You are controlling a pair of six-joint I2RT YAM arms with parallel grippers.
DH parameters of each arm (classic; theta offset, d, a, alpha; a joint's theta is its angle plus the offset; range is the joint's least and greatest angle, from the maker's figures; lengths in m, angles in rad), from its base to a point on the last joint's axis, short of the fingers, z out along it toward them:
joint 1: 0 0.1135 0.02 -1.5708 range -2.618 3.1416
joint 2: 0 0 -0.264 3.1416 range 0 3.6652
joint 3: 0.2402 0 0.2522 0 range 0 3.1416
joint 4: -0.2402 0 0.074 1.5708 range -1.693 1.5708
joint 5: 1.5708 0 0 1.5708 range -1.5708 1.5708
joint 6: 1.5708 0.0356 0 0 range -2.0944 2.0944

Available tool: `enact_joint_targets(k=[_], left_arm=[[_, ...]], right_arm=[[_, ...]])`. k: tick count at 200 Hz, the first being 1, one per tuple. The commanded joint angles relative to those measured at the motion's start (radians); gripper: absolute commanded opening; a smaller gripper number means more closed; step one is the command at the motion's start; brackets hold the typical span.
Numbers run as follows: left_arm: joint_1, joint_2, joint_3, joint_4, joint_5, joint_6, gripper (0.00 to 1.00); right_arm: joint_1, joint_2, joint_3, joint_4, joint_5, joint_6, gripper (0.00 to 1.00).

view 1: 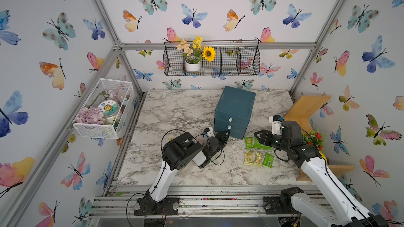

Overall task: Take the cookies out of the drawer
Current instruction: Open the drawer in the storage box.

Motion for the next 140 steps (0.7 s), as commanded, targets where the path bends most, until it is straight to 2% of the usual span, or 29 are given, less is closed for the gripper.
enact_joint_targets(k=[1, 12, 58, 140], left_arm=[[0.009, 0.024, 0.011, -0.007, 0.022, 0.011, 0.21], [0.008, 0.025, 0.006, -0.001, 0.021, 0.012, 0.15], [0.005, 0.011, -0.018, 0.010, 0.014, 0.023, 0.00], [-0.075, -0.135, -0.176, -0.002, -0.085, 0.041, 0.00]], right_arm=[[0.003, -0.012, 0.001, -0.003, -0.022, -0.014, 0.44], [0.003, -0.018, 0.003, -0.003, -0.016, -0.015, 0.44], [0.026, -0.016, 0.022, 0.007, -0.019, -0.017, 0.40], [0.306, 0.129, 0.113, -0.014, 0.213, -0.067, 0.38]])
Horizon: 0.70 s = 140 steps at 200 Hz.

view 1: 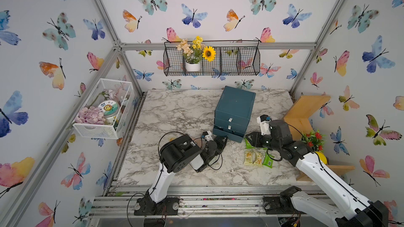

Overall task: Take the cookies out of the drawer
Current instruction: Open the drawer in the storage box.

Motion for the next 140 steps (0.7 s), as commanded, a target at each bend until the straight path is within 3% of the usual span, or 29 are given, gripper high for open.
enact_joint_targets(k=[1, 54, 109, 140], left_arm=[[-0.030, -0.064, -0.054, 0.004, -0.059, 0.024, 0.00], [-0.093, -0.141, -0.180, 0.054, -0.108, 0.025, 0.00], [-0.143, -0.207, -0.290, 0.073, -0.159, 0.027, 0.00], [-0.163, -0.224, -0.328, 0.078, -0.169, 0.015, 0.00]], right_arm=[[0.066, 0.045, 0.047, -0.006, 0.106, -0.044, 0.38], [0.231, 0.216, 0.168, -0.058, 0.240, -0.168, 0.38], [0.257, 0.347, 0.257, -0.106, 0.245, -0.284, 0.40], [0.273, 0.424, 0.308, -0.137, 0.237, -0.312, 0.46]])
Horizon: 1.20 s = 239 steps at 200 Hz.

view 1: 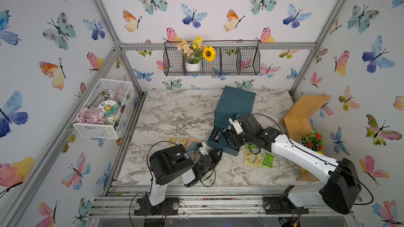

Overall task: Take the cookies out of the drawer
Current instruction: Open the drawer in the storage box.

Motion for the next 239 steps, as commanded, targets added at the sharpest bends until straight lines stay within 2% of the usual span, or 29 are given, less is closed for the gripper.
enact_joint_targets(k=[1, 75, 109, 129, 183, 207, 239], left_arm=[[-0.018, -0.034, -0.026, 0.043, -0.050, 0.006, 0.00], [-0.048, -0.065, -0.078, 0.036, -0.085, -0.031, 0.00], [-0.063, -0.053, -0.079, 0.044, -0.083, -0.053, 0.00], [-0.070, -0.048, -0.080, 0.042, -0.083, -0.065, 0.00], [-0.071, -0.028, -0.085, 0.060, -0.089, -0.082, 0.00], [-0.070, -0.022, -0.089, 0.063, -0.088, -0.092, 0.00], [-0.071, -0.009, -0.093, 0.082, -0.081, -0.103, 0.00]], right_arm=[[0.018, 0.048, 0.050, -0.054, 0.024, -0.052, 0.46], [0.059, 0.205, 0.129, -0.091, 0.048, -0.080, 0.55], [0.060, 0.255, 0.150, -0.125, 0.106, -0.172, 0.57], [0.060, 0.274, 0.164, -0.145, 0.166, -0.266, 0.59], [0.059, 0.235, 0.118, -0.038, 0.167, -0.608, 0.60], [0.058, 0.194, 0.059, 0.016, 0.091, -0.841, 0.63], [0.021, 0.207, 0.065, -0.006, 0.057, -1.056, 0.66]])
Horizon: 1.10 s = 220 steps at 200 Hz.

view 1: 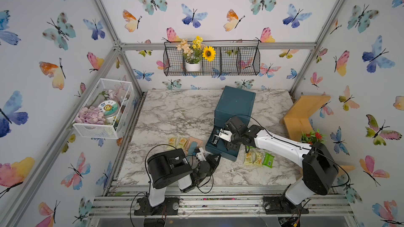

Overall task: Take the cookies out of the drawer
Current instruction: Open the drawer in the storage box, then pick up the cookie from the drawer.

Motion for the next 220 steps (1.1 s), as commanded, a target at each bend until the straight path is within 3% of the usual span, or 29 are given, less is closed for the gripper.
enact_joint_targets(k=[1, 47, 220], left_arm=[[-0.004, 0.020, -0.008, 0.045, -0.024, -0.009, 0.00], [-0.001, 0.049, -0.003, 0.075, -0.018, -0.035, 0.00], [0.010, 0.078, 0.005, 0.076, -0.003, -0.061, 0.00]], right_arm=[[-0.024, 0.004, 0.006, 0.004, -0.049, -0.252, 0.66], [-0.055, 0.084, 0.005, -0.018, 0.025, -0.383, 0.65], [-0.066, 0.238, 0.009, -0.007, 0.014, -0.374, 0.59]])
